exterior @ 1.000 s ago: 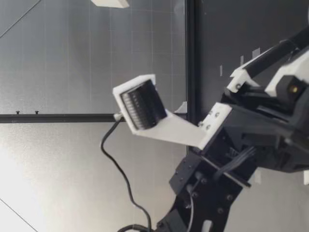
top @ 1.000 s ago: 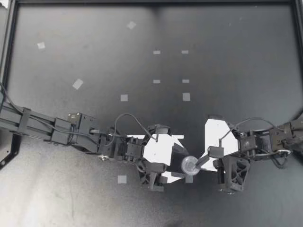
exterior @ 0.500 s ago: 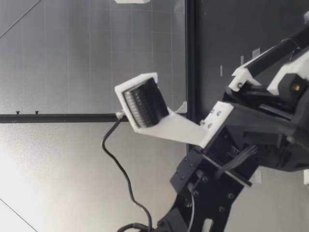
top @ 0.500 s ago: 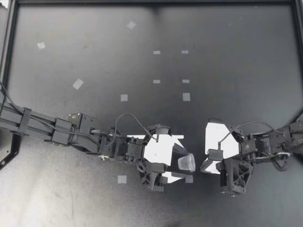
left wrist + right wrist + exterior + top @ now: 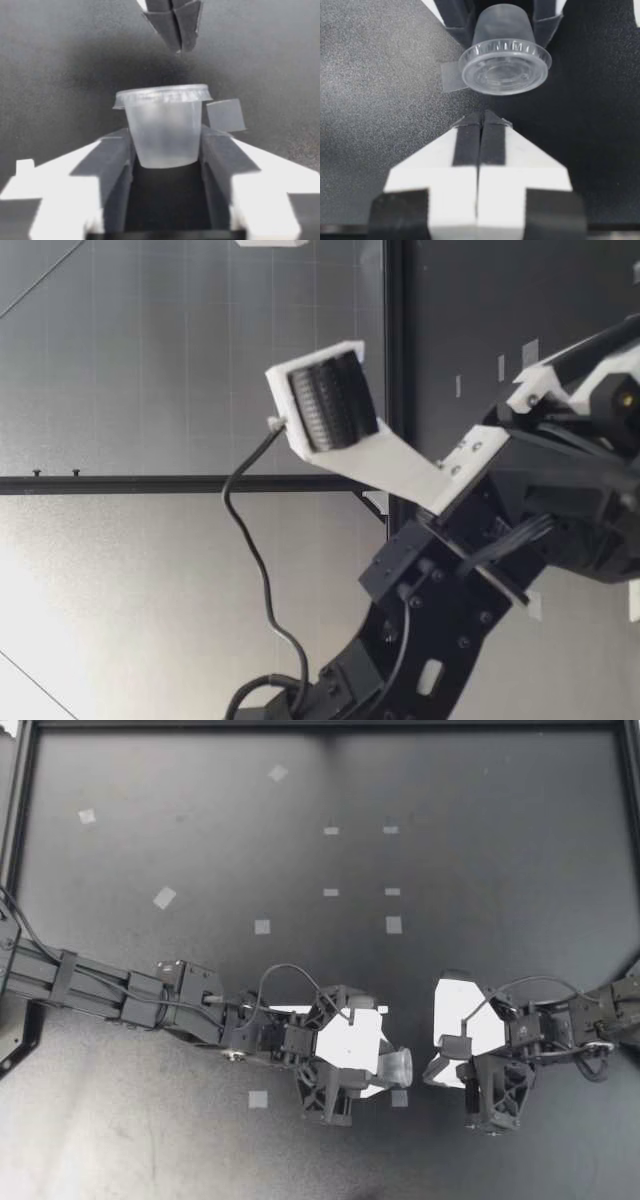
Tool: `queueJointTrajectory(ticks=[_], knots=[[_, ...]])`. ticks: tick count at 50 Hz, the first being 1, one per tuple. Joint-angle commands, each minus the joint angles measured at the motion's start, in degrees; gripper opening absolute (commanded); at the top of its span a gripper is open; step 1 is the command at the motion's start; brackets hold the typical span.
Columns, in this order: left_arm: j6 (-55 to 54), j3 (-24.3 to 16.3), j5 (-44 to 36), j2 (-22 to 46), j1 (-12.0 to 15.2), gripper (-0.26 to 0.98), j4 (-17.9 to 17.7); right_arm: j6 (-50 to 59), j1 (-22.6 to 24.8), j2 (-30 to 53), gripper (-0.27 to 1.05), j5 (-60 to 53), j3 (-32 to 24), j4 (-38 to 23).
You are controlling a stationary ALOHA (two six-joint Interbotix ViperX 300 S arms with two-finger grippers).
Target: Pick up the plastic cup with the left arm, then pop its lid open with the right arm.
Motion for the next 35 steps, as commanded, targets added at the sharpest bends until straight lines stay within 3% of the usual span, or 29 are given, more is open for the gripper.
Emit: queueJointTrajectory(ticks=[1,11,18,23,28,35], knots=[[-0.1,-0.9,-0.2,-1.8,-0.1,0.29,0.0,0.2,0.4,-1.8,-0.14,-0.4,-0.3,0.0],[1.0,0.8,-0.2,-5.4,-0.1,0.17,0.1,1.1,0.4,-6.2,-0.14,-0.8,0.6,0.0],[4.3,4.9,-1.4,-12.8,0.4,0.16,0.0,4.3,-0.5,-15.2,-0.13,-5.4,3.6,0.2],[7.2,9.1,-7.6,-18.8,0.4,0.16,-0.1,9.7,-0.7,-23.3,-0.06,-13.8,7.9,0.2],[9.8,14.0,-19.6,-22.1,0.9,0.16,-0.2,17.8,-0.7,-28.9,0.14,-25.9,12.7,0.2],[13.1,20.6,-40.6,-22.8,2.3,0.16,-3.0,33.4,-0.7,-30.7,0.65,-39.4,17.6,0.4]])
